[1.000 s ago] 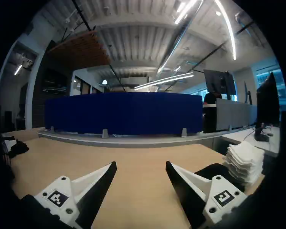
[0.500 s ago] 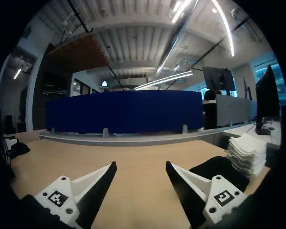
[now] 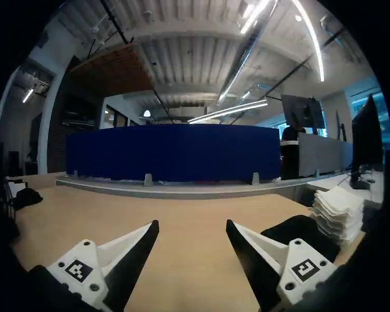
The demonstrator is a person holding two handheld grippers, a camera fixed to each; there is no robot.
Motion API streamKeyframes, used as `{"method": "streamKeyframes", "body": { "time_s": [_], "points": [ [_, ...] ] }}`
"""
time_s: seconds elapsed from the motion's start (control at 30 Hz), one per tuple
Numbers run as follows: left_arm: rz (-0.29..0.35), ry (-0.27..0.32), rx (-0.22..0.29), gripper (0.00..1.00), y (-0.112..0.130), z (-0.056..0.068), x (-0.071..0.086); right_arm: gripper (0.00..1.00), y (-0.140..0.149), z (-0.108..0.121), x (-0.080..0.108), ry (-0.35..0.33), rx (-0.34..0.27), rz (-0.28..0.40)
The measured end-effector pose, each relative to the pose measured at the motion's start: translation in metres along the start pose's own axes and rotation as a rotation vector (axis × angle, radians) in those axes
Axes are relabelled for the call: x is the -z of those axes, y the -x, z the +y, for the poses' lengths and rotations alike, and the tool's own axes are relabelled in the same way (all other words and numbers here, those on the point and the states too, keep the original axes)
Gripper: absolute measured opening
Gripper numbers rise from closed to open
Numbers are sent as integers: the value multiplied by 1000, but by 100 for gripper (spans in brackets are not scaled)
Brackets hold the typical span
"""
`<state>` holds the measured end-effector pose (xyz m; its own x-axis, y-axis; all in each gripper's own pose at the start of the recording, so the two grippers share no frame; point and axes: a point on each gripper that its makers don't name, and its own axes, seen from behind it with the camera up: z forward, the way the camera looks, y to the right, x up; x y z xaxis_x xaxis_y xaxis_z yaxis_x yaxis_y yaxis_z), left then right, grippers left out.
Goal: Fold towel
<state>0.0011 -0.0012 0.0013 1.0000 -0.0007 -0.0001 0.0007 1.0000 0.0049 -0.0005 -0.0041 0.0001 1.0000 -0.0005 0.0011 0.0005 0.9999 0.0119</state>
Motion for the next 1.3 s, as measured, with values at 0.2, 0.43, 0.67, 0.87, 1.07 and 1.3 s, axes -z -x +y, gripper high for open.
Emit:
{"method": "streamKeyframes", "body": {
  "time_s": [0.2, 0.43, 0.67, 0.87, 1.07, 1.3],
  "points": [
    [0, 0, 0, 95, 0, 0, 0, 100, -1, 2, 0, 6, 0, 1],
    [0, 0, -1, 95, 1, 0, 0, 100, 0, 3, 0, 6, 0, 1],
    [0, 0, 0, 95, 1, 0, 0, 100, 0, 4, -2, 7, 0, 0],
    [0, 0, 0, 95, 1, 0, 0, 100, 0, 4, -3, 7, 0, 0],
    [0, 0, 0, 95, 1, 0, 1, 100, 0, 3, -3, 7, 0, 0],
    [0, 0, 0, 95, 1, 0, 1, 100, 0, 3, -3, 7, 0, 0]
  ]
}}
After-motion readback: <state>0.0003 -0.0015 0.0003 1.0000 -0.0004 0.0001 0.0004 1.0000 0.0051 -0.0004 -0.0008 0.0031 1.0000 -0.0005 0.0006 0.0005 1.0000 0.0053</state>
